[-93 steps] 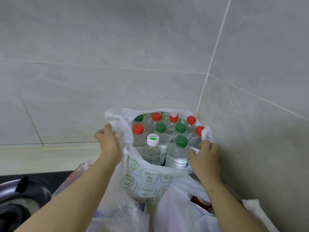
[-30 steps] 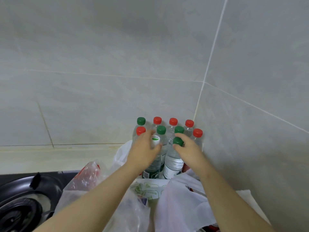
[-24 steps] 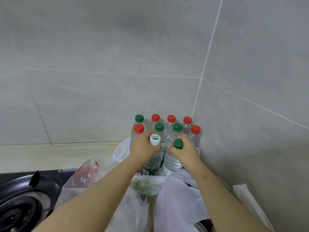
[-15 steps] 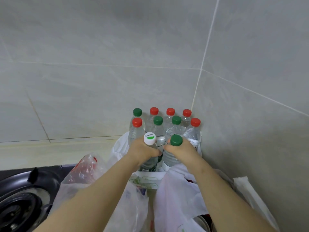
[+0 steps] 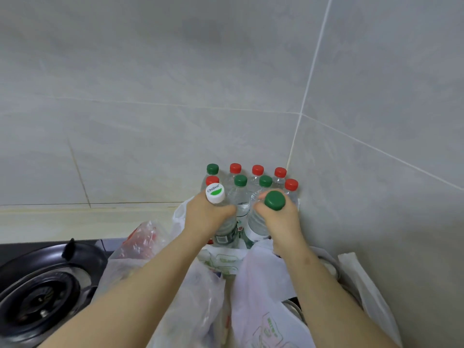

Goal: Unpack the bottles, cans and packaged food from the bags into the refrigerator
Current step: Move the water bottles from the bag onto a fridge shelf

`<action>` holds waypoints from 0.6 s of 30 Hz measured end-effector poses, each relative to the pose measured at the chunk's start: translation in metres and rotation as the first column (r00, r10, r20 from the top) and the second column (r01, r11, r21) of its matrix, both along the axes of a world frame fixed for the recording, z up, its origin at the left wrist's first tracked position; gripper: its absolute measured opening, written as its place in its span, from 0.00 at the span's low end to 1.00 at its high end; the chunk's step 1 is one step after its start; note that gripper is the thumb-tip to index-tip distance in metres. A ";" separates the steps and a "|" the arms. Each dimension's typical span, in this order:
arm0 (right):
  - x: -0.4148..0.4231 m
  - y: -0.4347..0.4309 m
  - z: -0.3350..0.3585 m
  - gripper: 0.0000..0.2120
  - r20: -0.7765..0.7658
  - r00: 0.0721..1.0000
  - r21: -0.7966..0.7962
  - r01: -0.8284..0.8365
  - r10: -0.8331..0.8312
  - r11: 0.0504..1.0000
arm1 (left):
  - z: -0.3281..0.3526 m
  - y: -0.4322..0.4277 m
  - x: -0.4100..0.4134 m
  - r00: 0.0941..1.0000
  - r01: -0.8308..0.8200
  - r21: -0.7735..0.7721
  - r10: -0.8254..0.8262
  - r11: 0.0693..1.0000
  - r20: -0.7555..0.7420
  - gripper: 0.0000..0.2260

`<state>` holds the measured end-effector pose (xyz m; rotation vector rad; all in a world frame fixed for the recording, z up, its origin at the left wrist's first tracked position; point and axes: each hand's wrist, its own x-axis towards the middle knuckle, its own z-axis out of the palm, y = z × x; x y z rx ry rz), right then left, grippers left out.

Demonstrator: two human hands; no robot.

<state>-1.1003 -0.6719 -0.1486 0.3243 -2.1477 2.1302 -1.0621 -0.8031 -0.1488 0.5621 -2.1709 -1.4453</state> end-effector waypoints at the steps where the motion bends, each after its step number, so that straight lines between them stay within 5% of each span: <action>1: 0.006 0.001 0.011 0.11 -0.046 0.999 -0.008 -0.004 0.003 1.000 | 0.010 0.001 0.008 0.999 -0.003 -0.018 0.002 1.000 -0.047 0.10; 10: 0.089 0.013 0.069 0.06 -0.283 0.958 -0.102 0.007 -0.035 0.995 | 0.074 0.002 0.097 0.938 0.063 -0.040 -0.073 0.997 -0.339 0.07; 15: 0.135 0.017 0.073 0.15 -0.228 0.971 -0.055 -0.083 0.068 0.995 | 0.074 0.003 0.145 0.948 0.184 0.080 -0.155 0.980 -0.277 0.05; 18: 0.162 0.021 0.062 0.15 -0.169 0.973 0.017 -0.159 0.159 0.987 | 0.057 0.007 0.173 0.960 0.218 0.082 -0.198 0.973 -0.198 0.13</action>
